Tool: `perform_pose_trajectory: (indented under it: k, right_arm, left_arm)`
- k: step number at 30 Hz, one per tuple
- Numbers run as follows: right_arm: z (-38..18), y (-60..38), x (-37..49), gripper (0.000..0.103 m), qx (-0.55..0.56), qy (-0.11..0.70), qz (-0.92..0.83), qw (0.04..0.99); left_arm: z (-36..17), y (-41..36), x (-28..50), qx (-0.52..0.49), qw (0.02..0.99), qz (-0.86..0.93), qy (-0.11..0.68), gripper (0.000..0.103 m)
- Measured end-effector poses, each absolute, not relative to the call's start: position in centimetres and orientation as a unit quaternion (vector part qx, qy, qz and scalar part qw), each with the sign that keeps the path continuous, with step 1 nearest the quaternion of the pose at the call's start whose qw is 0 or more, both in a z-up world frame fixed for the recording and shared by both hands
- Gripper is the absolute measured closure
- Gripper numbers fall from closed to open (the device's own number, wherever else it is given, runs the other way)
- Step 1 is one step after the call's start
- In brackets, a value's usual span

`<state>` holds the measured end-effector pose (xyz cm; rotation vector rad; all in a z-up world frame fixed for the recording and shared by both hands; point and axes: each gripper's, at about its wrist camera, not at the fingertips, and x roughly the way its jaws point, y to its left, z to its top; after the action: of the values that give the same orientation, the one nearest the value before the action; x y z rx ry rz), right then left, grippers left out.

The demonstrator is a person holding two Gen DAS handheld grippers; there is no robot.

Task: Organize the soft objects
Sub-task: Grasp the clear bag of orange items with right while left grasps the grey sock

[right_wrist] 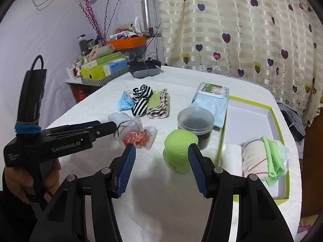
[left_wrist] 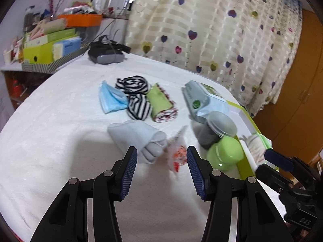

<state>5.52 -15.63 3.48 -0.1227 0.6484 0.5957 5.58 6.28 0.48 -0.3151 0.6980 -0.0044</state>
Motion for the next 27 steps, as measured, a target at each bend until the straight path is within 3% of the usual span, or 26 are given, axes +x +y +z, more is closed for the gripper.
perform_pose_trajectory:
  k: [27]
  right_arm:
    - [0.1,-6.0,9.2,0.048,-0.106,0.367,0.332,0.863]
  left_arm:
    - [-1.7,12.6,5.7,-0.206,0.916,0.028,0.344,0.053]
